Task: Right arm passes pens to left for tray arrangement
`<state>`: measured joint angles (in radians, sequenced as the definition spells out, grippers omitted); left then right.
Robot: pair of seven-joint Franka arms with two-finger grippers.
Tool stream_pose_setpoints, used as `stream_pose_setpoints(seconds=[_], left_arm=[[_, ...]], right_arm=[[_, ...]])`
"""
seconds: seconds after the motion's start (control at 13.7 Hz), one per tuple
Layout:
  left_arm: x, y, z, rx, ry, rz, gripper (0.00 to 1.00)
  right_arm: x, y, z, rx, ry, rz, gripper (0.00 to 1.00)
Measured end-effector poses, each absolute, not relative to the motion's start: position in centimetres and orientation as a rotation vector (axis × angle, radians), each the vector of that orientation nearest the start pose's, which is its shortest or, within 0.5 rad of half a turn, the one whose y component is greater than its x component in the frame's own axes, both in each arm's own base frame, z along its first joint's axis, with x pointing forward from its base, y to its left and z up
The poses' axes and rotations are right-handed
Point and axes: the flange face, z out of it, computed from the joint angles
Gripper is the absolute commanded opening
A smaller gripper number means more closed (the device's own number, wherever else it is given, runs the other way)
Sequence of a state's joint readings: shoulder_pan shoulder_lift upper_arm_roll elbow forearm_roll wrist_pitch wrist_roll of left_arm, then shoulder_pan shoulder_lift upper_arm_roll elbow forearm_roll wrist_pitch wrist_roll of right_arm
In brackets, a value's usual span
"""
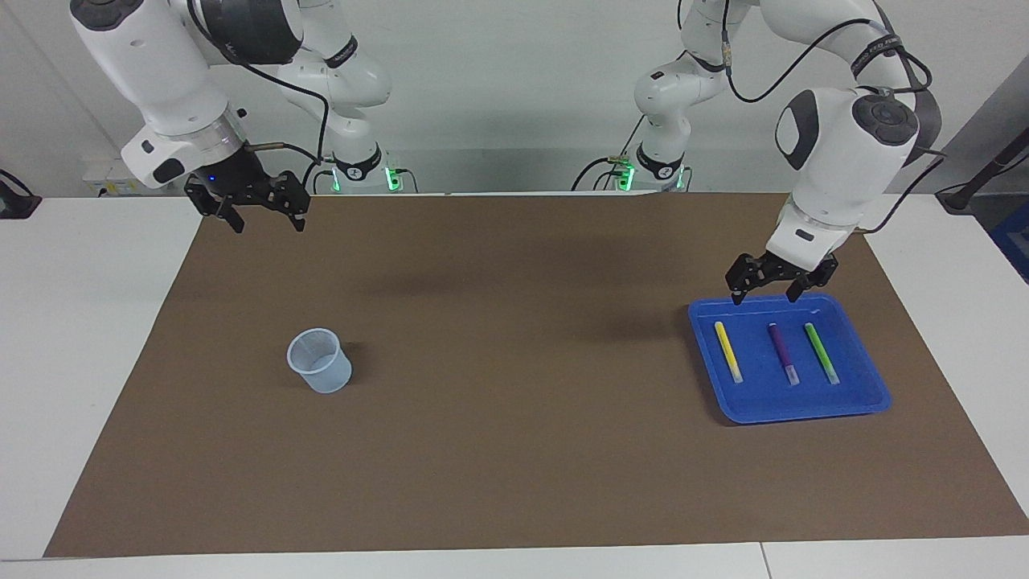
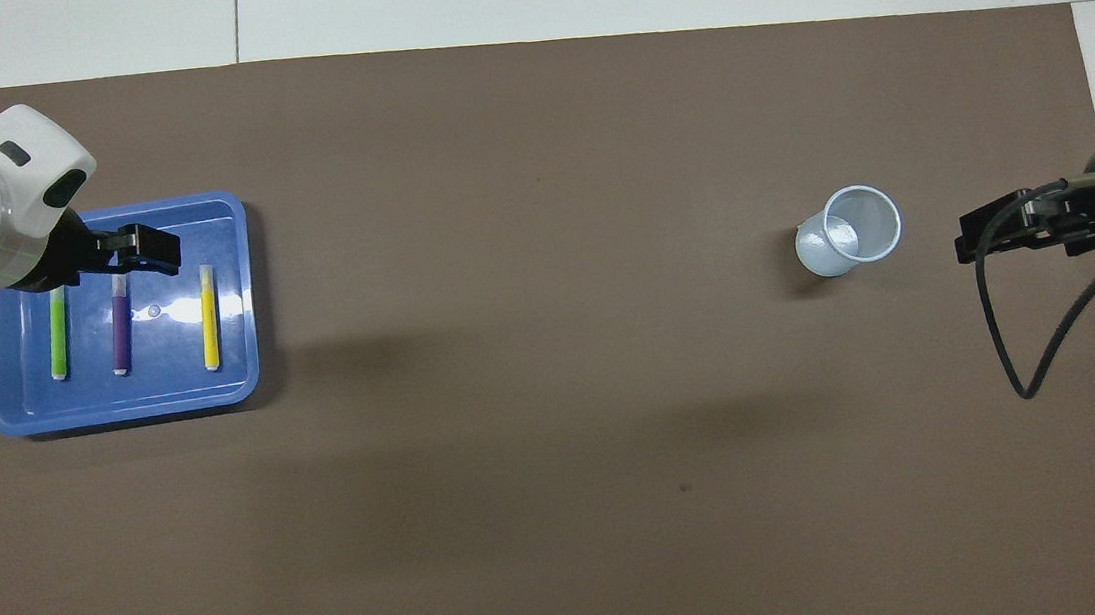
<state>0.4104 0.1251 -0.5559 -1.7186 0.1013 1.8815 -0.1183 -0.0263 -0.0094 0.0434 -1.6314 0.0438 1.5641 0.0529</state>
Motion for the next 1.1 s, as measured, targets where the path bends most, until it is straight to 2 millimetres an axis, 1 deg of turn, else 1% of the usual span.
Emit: stream_pose_setpoints(seconds=[0.15, 0.22, 0.37, 0.51, 0.88, 1.1], left_arm=[[59.0, -7.3, 53.3, -3.1, 0.093, -0.098, 1.0], [58.7, -7.7, 53.6, -3.096, 0.102, -0.097, 1.0], [58.5, -8.2, 53.5, -3.093, 0.116, -0.078, 1.0], [58.4, -8.2, 53.3, -3.09, 0.132, -0.062, 1.0], [58.4, -5.1, 54.2, -3.061, 0.177, -0.08, 1.0], [57.9, -4.5, 55.5, -3.047, 0.159, -0.105, 1.0]], right_arm=[[54.8, 1.7, 60.2, -3.099, 0.05, 0.092, 1.0], [54.7, 1.8, 60.3, -3.099, 0.047, 0.096, 1.0], [54.5, 1.8, 60.3, -3.099, 0.046, 0.11, 1.0], [54.3, 1.8, 60.3, -3.099, 0.045, 0.127, 1.0], [54.1, 2.0, 60.4, -3.099, 0.038, 0.132, 1.0], [54.0, 3.4, 60.5, -3.101, 0.0, 0.131, 1.0]])
